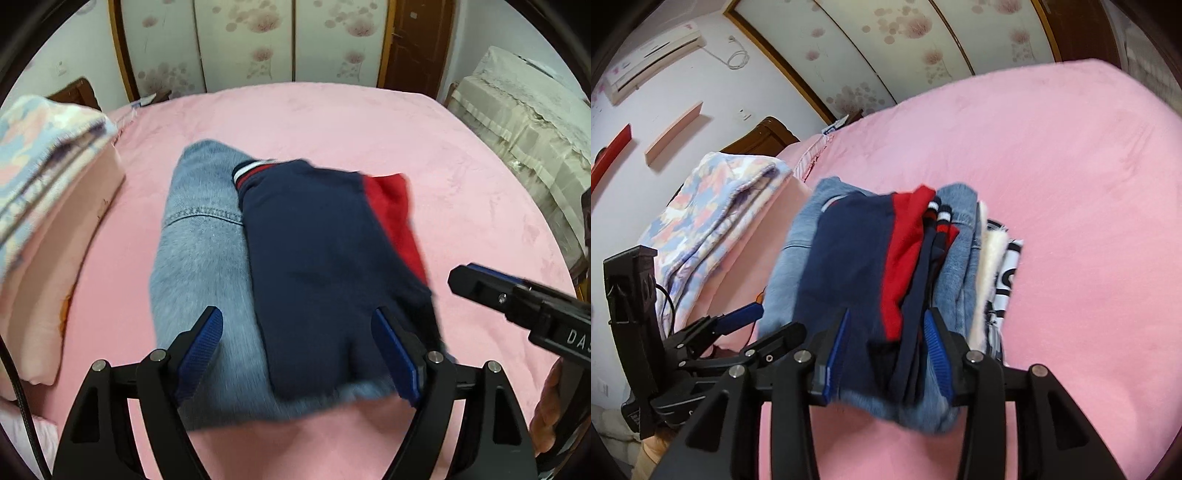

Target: Fold large clothes

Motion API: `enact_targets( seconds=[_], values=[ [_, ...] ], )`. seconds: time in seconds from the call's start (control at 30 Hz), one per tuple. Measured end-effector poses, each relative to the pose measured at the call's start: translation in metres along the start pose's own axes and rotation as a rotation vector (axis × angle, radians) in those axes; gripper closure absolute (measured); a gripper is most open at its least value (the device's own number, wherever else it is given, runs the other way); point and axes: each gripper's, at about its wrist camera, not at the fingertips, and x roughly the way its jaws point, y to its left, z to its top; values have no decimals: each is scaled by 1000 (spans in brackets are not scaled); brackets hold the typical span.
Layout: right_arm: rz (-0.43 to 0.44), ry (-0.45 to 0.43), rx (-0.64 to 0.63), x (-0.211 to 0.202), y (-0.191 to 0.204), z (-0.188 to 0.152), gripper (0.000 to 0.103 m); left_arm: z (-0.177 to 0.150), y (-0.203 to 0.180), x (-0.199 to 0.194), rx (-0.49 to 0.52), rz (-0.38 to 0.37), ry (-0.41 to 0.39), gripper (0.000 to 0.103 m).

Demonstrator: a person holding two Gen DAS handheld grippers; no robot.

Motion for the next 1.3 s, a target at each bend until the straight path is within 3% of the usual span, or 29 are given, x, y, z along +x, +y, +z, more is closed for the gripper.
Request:
enact_targets(
  seconds=[0.33,0.43,0.67,0.9,1.2,1.3],
  values=[
    [-68,-30,-38,-118,5,-49,61,-62,-55,-101,-13,30,-36,17],
    [-82,-25,-34,-143,0,-66,61,-87,-75,-129,-36,10,-63,17],
    [-113,-29,-36,-203,-16,-115,61,-138,-113,-167,-26,40,-111,17],
    [-179,-40,-83,-249,-24,-164,61,-183,-152,-206,2,45,-133,17],
    [-255,-98,-157,-297,-20,-247,61,-256,-189,-262,-48,71,-196,15],
    [-264,-109,-156,-307,-19,-271,54,-281,-199,-270,-69,74,-201,15]
  ],
)
